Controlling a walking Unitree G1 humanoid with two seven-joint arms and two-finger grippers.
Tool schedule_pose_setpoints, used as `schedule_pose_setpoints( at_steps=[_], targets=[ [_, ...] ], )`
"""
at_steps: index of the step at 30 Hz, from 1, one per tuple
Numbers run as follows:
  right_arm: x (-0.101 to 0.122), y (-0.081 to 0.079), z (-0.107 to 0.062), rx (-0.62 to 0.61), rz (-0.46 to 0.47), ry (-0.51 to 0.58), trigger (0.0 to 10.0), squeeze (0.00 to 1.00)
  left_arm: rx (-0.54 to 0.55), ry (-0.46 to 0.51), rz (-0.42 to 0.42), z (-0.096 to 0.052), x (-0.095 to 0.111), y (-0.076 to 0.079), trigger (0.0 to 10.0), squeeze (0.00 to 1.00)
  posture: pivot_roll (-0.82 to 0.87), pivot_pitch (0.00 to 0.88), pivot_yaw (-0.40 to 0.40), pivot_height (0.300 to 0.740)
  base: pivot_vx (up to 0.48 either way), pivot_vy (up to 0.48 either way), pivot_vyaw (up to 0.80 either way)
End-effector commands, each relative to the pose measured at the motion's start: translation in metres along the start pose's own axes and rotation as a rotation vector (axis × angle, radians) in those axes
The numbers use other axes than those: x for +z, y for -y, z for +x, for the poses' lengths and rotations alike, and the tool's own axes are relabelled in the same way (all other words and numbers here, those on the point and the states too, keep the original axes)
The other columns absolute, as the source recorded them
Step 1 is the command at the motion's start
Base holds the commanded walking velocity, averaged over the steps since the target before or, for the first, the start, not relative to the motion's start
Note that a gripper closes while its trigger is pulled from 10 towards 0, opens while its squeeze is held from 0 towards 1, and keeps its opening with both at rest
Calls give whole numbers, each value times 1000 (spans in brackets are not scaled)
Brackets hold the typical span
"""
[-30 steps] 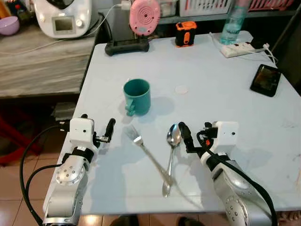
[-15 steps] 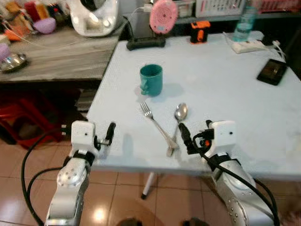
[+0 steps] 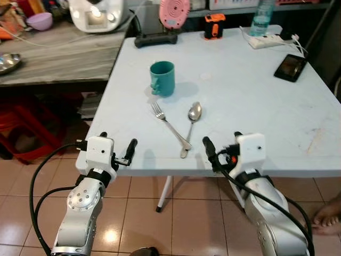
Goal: Setting the table
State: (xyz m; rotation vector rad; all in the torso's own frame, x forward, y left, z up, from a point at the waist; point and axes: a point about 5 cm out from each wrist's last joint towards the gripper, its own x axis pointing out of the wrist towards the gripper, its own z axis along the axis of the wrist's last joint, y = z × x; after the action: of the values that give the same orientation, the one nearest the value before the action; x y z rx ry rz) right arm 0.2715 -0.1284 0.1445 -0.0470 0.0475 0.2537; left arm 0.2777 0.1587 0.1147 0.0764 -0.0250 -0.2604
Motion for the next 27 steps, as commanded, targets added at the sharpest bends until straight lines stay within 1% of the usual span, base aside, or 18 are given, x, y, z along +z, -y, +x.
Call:
schedule_pose_setpoints(
  at_steps=[1,2,4,5,7,9,11,13,14,16,18,20,21,22,24,27],
  targets=[
    [-2,-1,3,21,13,-22,10000,0,-10,5,11,-1,-1,-3,10000,0,-113,130,100,740,0,0,0],
    [0,-3,9,45,-4,-25,10000,0,-14,-4,1,0,-2,-2,10000,0,-119,130,100,740,0,0,0],
    [3,-6,15,77,-17,-24,10000,0,-19,-24,-25,0,-5,-2,10000,0,-119,128,99,740,0,0,0],
    [7,-10,21,108,-41,-22,10000,0,-36,-36,-44,1,-6,-1,10000,0,-118,126,96,740,0,0,0],
    [8,-11,23,116,-48,-22,10000,0,-43,-39,-49,1,-7,0,10000,0,-118,126,96,740,0,0,0],
    [13,-16,34,163,-58,-24,10000,0,-56,-33,-67,0,-8,-1,10000,0,-119,126,92,740,0,0,0],
    [14,-17,36,170,-58,-23,10000,0,-59,-29,-72,-1,-8,-2,10000,0,-119,126,92,740,0,0,0],
    [18,-21,47,208,-63,-30,10000,0,-53,-13,-40,-1,-8,-4,10000,0,-120,125,85,740,0,0,0],
    [19,-23,55,222,-65,-50,10000,0,-50,-10,-28,-1,-9,-6,10000,0,-118,124,84,740,0,0,0],
    [19,-23,57,224,-65,-56,10000,0,-49,-11,-28,-1,-9,-6,10000,0,-118,124,84,740,0,0,0],
    [20,-26,69,245,-62,-70,10000,0,-55,-11,-43,-4,-8,-6,10000,0,-105,124,77,740,0,0,0],
    [21,-29,74,267,-62,-76,10000,0,-59,-7,-51,-6,-8,-6,10000,0,-101,124,76,740,0,0,0],
    [23,-31,80,282,-56,-79,10000,0,-56,-11,-58,-7,-8,-6,10000,0,-98,125,75,740,0,0,0],
    [23,-32,81,284,-54,-79,10000,0,-54,-12,-59,-8,-8,-7,10000,0,-98,125,75,740,0,0,0],
    [24,-38,89,326,-45,-86,10000,0,-51,-11,-62,-12,-10,-6,10000,0,-81,131,69,740,0,0,0],
    [25,-43,96,356,-57,-94,10000,0,-33,-19,-68,-16,-11,-6,10000,0,-71,139,66,740,0,0,0]
  ],
)
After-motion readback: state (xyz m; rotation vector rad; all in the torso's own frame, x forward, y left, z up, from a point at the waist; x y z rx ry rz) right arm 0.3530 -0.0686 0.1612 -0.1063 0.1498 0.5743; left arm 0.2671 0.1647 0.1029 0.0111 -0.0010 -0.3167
